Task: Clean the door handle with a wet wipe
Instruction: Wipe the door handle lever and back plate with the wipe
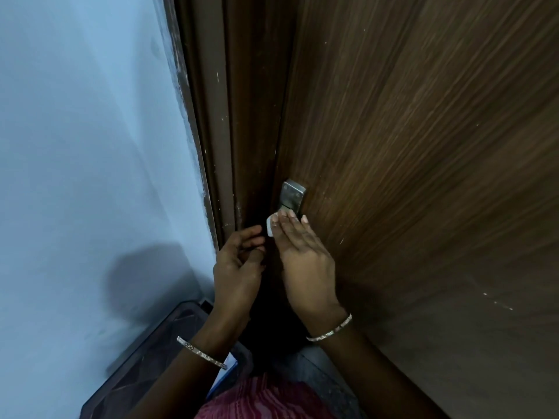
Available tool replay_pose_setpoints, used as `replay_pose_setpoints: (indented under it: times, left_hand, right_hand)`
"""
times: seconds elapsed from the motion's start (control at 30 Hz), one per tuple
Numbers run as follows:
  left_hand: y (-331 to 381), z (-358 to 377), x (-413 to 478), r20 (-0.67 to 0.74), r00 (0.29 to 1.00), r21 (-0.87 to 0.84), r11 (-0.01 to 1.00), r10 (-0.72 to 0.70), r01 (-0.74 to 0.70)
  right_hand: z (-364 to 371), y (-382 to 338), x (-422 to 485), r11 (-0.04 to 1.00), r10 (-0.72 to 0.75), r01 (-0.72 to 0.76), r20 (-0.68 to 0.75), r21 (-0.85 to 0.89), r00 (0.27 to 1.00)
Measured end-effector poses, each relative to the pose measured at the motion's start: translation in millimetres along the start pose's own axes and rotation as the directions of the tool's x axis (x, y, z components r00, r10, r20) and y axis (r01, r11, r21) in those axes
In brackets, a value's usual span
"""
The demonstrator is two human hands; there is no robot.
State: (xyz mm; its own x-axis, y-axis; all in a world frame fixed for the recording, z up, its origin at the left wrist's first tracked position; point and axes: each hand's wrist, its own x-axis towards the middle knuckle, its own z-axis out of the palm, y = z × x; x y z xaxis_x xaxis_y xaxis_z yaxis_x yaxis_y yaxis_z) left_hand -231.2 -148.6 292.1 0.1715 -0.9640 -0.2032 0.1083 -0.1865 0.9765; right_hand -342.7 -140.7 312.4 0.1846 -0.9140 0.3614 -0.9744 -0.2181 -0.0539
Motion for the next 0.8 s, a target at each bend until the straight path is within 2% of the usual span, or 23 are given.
replay_pose_setpoints:
  times: [0.17, 0.27, 0.4, 0.47, 0.57, 0.6, 0.63, 0.67, 0.73, 0.77, 0.8]
  left_hand:
    - [0, -2, -2, 0.017, 1.000, 0.014, 1.000, -0.022, 0.022]
    - [2, -2, -4, 0.029, 0.999, 0.017, 1.000, -0.017, 0.017]
    - [4, -2, -7, 0.043, 0.999, 0.002, 1.000, -0.008, 0.008]
    - [4, -1, -8, 0.050, 0.999, 0.000, 1.000, -0.015, 0.016]
    - [2, -1, -7, 0.059, 0.998, 0.012, 1.000, -0.011, 0.011]
    - [2, 0, -7, 0.064, 0.998, 0.021, 1.000, 0.000, -0.001]
    - [1, 0, -7, 0.070, 0.997, 0.034, 0.999, 0.017, -0.019]
    - [1, -1, -8, 0.073, 0.997, 0.050, 0.998, 0.039, -0.043]
    - [1, -2, -8, 0.067, 0.993, 0.096, 0.990, 0.094, -0.101]
    - [1, -2, -8, 0.057, 0.991, 0.129, 0.983, 0.122, -0.129]
    - [1, -3, -8, 0.045, 0.988, 0.163, 0.974, 0.149, -0.154]
  right_hand:
    - [-10, 21, -31, 0.993, 0.065, -0.058, -0.065, 0.099, 0.996]
    - [-12, 30, -46, 0.939, 0.215, -0.167, -0.132, 0.301, 0.968]
    - [-17, 45, -56, 0.751, 0.475, -0.307, -0.156, 0.584, 0.866]
    - [-21, 48, -58, 0.597, 0.604, -0.388, -0.075, 0.702, 0.793]
    - [-21, 49, -55, 0.417, 0.684, -0.465, 0.067, 0.781, 0.726]
    - [-19, 49, -53, 0.329, 0.701, -0.486, 0.136, 0.809, 0.700]
    - [-16, 47, -50, 0.193, 0.708, -0.506, 0.237, 0.841, 0.665]
    - [-13, 45, -47, 0.009, 0.690, -0.515, 0.367, 0.857, 0.624]
    - [-10, 39, -43, -0.424, 0.527, -0.475, 0.636, 0.771, 0.564]
    - [-9, 37, -41, -0.599, 0.415, -0.432, 0.723, 0.674, 0.552]
    - [-8, 38, -40, -0.720, 0.319, -0.388, 0.771, 0.575, 0.552]
